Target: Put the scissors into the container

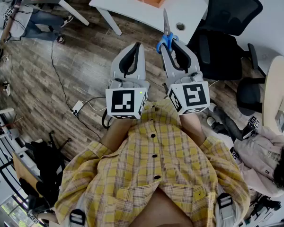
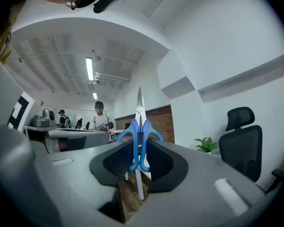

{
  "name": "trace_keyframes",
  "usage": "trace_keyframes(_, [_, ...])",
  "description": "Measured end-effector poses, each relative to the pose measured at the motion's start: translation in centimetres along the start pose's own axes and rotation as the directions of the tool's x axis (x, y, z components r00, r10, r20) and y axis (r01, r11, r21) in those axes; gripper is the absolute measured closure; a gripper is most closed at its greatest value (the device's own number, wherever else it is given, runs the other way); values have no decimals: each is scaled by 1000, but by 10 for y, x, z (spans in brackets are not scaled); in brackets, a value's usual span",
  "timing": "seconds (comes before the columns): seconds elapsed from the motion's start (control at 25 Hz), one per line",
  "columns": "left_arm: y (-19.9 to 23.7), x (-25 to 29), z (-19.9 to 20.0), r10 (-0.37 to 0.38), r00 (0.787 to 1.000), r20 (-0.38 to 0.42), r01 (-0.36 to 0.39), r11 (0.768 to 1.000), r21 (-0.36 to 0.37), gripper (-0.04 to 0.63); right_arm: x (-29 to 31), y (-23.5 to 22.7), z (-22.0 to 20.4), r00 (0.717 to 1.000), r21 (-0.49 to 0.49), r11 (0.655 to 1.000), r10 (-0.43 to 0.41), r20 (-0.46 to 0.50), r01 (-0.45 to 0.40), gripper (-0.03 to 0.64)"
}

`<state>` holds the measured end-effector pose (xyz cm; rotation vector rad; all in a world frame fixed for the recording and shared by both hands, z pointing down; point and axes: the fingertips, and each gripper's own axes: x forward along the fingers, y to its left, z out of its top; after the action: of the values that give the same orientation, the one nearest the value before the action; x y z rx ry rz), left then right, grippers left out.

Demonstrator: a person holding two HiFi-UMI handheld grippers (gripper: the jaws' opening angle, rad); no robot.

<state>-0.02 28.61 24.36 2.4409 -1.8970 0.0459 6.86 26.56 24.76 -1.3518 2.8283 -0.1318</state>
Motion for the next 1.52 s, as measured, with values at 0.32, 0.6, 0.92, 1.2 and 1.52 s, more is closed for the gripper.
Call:
trace_keyframes(0.32, [-5, 2, -4, 7, 1000, -5, -7, 1000, 3, 595, -2, -5, -3, 1000, 2, 1000, 7, -6, -7, 525])
trace_keyframes(0.6, [-14, 11, -7, 19, 1000, -15, -19, 1000, 2, 595, -4, -19, -6, 1000, 18, 1000, 14, -12, -14, 525])
trace_keyframes(0.92, [-32, 17, -7, 65, 998, -20, -64, 998, 16, 595, -11, -36, -5, 998, 32, 998, 61, -7, -61, 525])
trace_keyframes(1.2, [-57, 25, -11, 110, 994, -25, -110, 994, 21, 595, -25, -60, -8, 995, 52, 994, 95, -10, -94, 525])
trace_keyframes(1.52, [-79, 21, -18, 173, 984, -41, -172, 985, 35, 595, -40, -71, -18, 989, 64, 987, 149, -23, -147, 525])
